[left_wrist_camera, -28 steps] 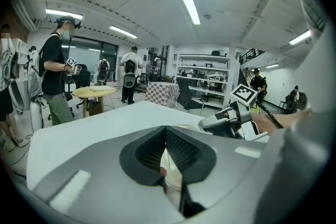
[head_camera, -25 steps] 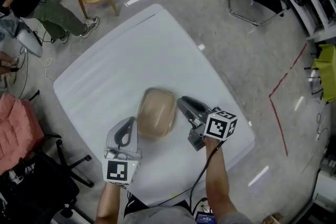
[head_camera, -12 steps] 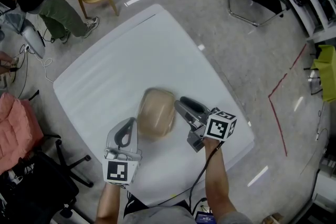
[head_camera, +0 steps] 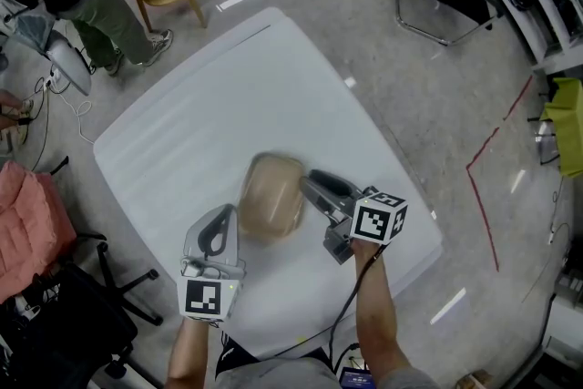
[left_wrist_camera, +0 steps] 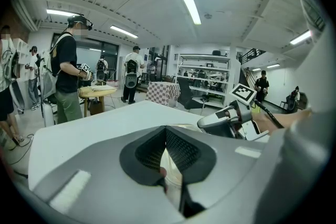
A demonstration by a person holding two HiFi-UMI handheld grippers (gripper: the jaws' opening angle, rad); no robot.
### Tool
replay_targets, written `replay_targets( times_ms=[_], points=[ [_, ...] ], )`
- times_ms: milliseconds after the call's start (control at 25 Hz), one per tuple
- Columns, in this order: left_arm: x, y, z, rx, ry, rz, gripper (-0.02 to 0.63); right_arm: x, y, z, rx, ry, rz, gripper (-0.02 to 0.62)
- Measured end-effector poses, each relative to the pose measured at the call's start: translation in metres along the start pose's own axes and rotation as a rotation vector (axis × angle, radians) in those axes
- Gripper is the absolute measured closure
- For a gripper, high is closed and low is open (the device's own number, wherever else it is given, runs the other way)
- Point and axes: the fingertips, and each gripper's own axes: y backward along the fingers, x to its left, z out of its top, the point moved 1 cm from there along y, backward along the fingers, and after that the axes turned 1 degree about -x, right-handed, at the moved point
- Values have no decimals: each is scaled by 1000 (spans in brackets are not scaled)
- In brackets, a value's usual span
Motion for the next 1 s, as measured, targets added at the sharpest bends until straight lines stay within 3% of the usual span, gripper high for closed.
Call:
replay_targets(
  times_ms=[440,1000],
  points=[
    [2,3,0,-4,-5,1,594,1,2,3,-19,12,-21,532],
    [0,16,7,-22,-23,-1,594,16,11,9,-81,-8,-8,552]
  ],
)
